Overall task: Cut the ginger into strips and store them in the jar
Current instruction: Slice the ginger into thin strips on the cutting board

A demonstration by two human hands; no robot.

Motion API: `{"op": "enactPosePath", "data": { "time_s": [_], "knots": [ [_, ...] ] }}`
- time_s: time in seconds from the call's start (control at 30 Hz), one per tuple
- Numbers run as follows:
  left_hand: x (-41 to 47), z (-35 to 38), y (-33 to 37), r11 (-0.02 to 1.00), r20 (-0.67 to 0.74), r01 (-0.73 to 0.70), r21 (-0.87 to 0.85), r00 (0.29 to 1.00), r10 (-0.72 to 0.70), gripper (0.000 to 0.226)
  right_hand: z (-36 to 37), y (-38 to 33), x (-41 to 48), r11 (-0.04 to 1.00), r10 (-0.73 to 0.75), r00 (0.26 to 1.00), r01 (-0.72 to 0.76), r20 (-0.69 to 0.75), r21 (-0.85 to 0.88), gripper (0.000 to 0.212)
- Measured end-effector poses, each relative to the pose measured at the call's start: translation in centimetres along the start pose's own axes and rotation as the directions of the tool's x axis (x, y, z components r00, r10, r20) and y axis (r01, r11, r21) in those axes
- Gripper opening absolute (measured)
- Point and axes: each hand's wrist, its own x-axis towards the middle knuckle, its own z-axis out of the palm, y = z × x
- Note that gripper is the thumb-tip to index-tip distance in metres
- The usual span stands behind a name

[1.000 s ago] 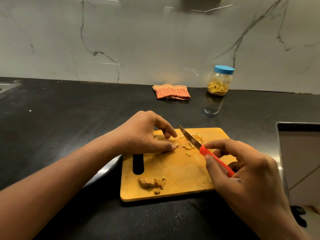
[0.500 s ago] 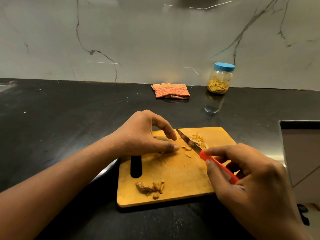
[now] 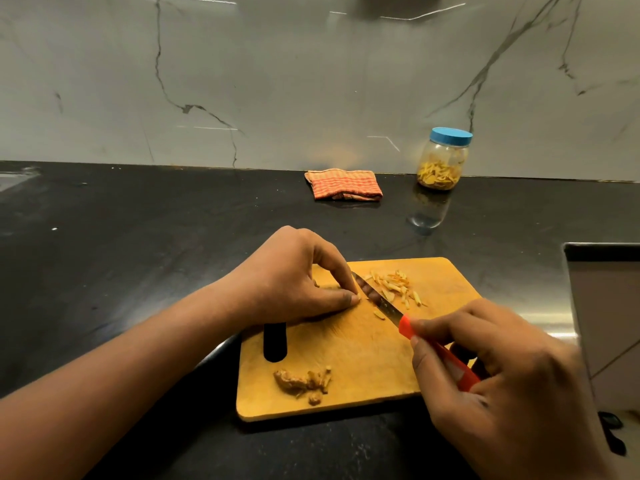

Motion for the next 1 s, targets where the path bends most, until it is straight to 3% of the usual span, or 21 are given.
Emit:
{"op": "enactPosePath", "data": {
  "time_s": [0.5, 0.8, 1.0],
  "knots": [
    [0.2, -0.1, 0.2, 0.976, 0.038, -0.077, 0.206, 0.997, 0.070, 0.010, 0.1, -1.4, -0.4, 0.994, -0.071, 0.997, 0.074, 0.039, -0.078, 0.007],
    [0.2, -0.2, 0.2, 0.973, 0.037, -0.084, 0.213, 0.996, 0.078, 0.011, 0.8, -1.5, 1.0, 0.984, -0.093, 0.967, 0.126, 0.238, -0.127, 0.004],
    [0.2, -0.1, 0.2, 0.982, 0.012, -0.034, 0.185, 0.999, 0.033, 0.013, 0.5, -1.8, 0.5, 0.978, -0.085, 0.945, 0.139, 0.315, -0.154, 0.017]
  ]
}}
